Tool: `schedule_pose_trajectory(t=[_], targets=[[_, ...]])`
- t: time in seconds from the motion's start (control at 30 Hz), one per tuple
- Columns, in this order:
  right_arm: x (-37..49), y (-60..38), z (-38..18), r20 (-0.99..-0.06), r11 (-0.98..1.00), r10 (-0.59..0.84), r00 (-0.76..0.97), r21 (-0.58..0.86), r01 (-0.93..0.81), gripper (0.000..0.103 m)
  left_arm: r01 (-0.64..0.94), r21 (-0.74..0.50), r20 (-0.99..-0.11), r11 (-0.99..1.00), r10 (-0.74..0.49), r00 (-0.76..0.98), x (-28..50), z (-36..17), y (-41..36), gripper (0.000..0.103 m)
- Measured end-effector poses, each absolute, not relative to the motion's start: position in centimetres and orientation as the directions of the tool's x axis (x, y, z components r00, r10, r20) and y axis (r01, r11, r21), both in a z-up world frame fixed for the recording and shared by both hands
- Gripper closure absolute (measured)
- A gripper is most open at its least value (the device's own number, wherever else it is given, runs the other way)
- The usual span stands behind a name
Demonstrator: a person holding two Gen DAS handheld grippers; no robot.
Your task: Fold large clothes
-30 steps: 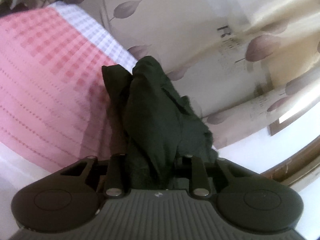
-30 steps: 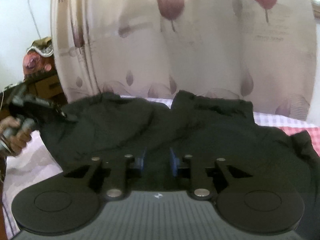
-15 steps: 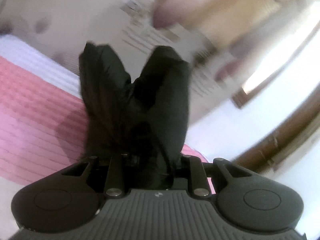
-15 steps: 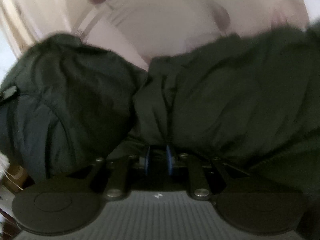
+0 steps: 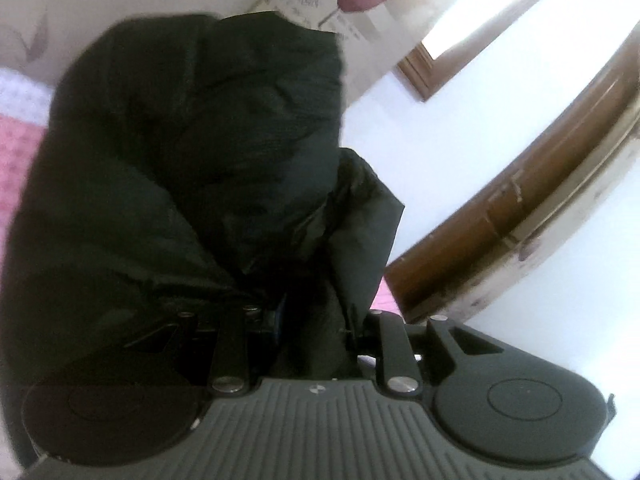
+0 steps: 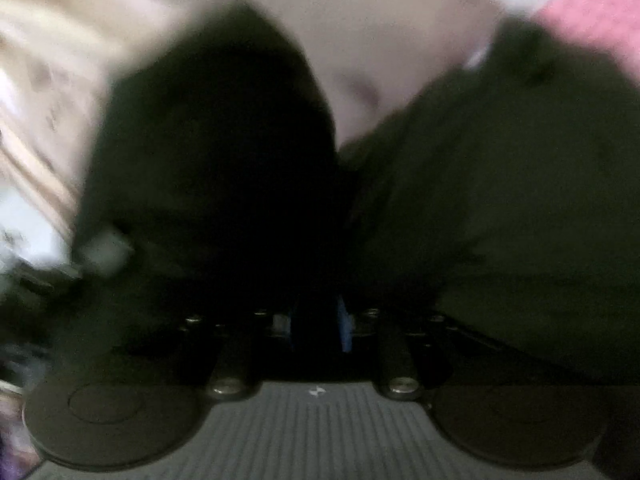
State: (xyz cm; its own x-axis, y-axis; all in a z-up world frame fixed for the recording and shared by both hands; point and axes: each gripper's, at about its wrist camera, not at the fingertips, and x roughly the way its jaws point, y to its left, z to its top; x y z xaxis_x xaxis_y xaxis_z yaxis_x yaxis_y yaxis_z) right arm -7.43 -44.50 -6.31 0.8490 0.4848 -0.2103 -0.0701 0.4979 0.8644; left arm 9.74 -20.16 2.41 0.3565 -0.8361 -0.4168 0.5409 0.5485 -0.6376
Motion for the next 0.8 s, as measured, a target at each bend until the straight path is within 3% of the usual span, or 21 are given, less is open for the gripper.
schedule_pose_trajectory(t=[0.07, 0.1, 0.13, 0.23, 0.4, 0.47, 0.57, 0.6, 0.63, 0.67, 0.7, 0.8], targets=[[-9.5, -47.0, -6.2, -0.169, 0.459, 0.463, 0.87, 0.885, -0.072, 0.054, 0.563, -0.628, -0.407, 0.537, -0.844, 0.351, 9.5, 0.8, -20.8, 0.076], [-10.3, -48.1, -6.1, -0.149, 0.434, 0.453, 0.879, 0.898, -0.071, 0.037, 0.573, -0.622, -0.4, 0.534, -0.846, 0.353, 9.2, 0.1, -20.9, 0.073], [-11.0, -49.0, -5.9, -0.133, 0.411, 0.442, 0.887, 0.909, -0.069, 0.026, 0.587, -0.61, -0.394, 0.533, -0.846, 0.359, 8.9, -0.6, -21.2, 0.072], [-11.4, -50.6, -5.1, -0.108, 0.377, 0.45, 0.886, 0.923, -0.078, 0.024, 0.622, -0.57, -0.369, 0.536, -0.844, 0.389, 7.9, -1.8, -22.0, 0.061], [-8.2, -50.8, -3.4, -0.163, 0.413, 0.507, 0.846, 0.908, -0.072, 0.019, 0.703, -0.488, -0.32, 0.517, -0.855, 0.407, 5.6, -2.6, -24.0, 0.01], [-6.9, -50.3, -2.6, -0.204, 0.454, 0.508, 0.837, 0.889, -0.059, 0.015, 0.734, -0.435, -0.321, 0.522, -0.851, 0.415, 4.4, -2.5, -24.8, 0.002], [-5.0, -49.7, -1.9, -0.243, 0.503, 0.504, 0.829, 0.863, -0.052, 0.015, 0.764, -0.35, -0.316, 0.541, -0.837, 0.448, 2.1, -2.2, -24.9, 0.002], [-4.8, -49.6, -1.7, -0.264, 0.54, 0.489, 0.831, 0.84, -0.051, 0.016, 0.764, -0.353, -0.308, 0.54, -0.838, 0.45, 1.7, -2.2, -24.5, 0.002], [-4.5, -49.4, -1.6, -0.289, 0.584, 0.474, 0.832, 0.81, -0.052, 0.026, 0.759, -0.37, -0.295, 0.536, -0.842, 0.451, 1.1, -1.9, -23.8, 0.002], [-4.1, -49.2, -1.5, -0.311, 0.618, 0.465, 0.829, 0.784, -0.053, 0.04, 0.748, -0.392, -0.28, 0.535, -0.844, 0.457, 0.6, -1.7, -23.2, 0.002], [-3.6, -48.9, -1.5, -0.35, 0.655, 0.455, 0.819, 0.755, -0.041, 0.069, 0.731, -0.42, -0.256, 0.538, -0.843, 0.473, 0.0, -1.3, -21.7, 0.002], [-3.6, -49.1, -1.9, -0.372, 0.685, 0.425, 0.825, 0.728, -0.024, 0.075, 0.684, -0.445, -0.197, 0.578, -0.808, 0.555, -1.3, -0.7, -17.9, 0.001]])
